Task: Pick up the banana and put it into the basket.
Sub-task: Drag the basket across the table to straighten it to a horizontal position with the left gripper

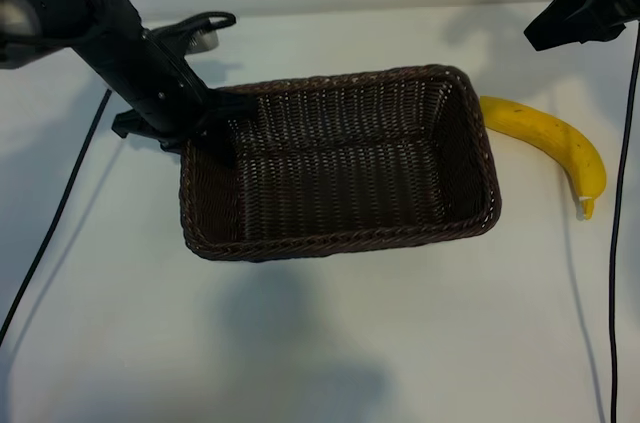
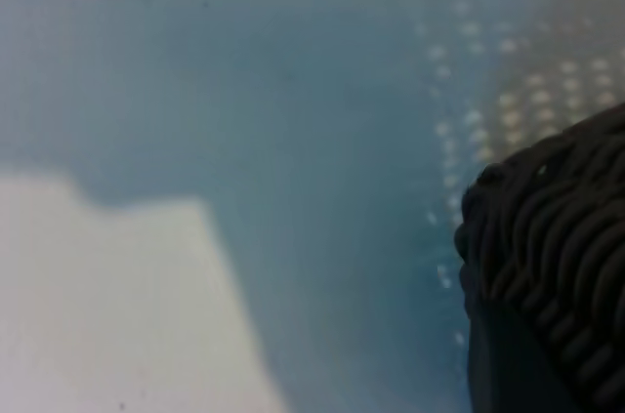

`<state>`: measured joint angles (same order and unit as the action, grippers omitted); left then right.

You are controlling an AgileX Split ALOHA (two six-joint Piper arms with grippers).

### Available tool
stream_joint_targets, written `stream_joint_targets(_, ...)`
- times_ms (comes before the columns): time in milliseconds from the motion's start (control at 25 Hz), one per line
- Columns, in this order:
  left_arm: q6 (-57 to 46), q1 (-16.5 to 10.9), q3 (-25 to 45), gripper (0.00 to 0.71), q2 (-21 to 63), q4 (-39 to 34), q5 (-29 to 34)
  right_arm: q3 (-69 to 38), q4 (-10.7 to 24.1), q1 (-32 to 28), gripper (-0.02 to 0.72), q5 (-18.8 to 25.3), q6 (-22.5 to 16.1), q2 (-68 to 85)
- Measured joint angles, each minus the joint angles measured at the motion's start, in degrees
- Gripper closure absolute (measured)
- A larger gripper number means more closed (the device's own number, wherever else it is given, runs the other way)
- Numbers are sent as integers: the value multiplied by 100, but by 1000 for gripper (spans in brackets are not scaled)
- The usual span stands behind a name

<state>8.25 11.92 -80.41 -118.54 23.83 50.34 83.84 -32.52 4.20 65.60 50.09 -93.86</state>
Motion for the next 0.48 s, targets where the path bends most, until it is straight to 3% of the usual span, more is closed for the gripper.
stream_joint_targets(480,30,71,-836,504,-246,-25,401,0,-2,0,283,-34,0,0)
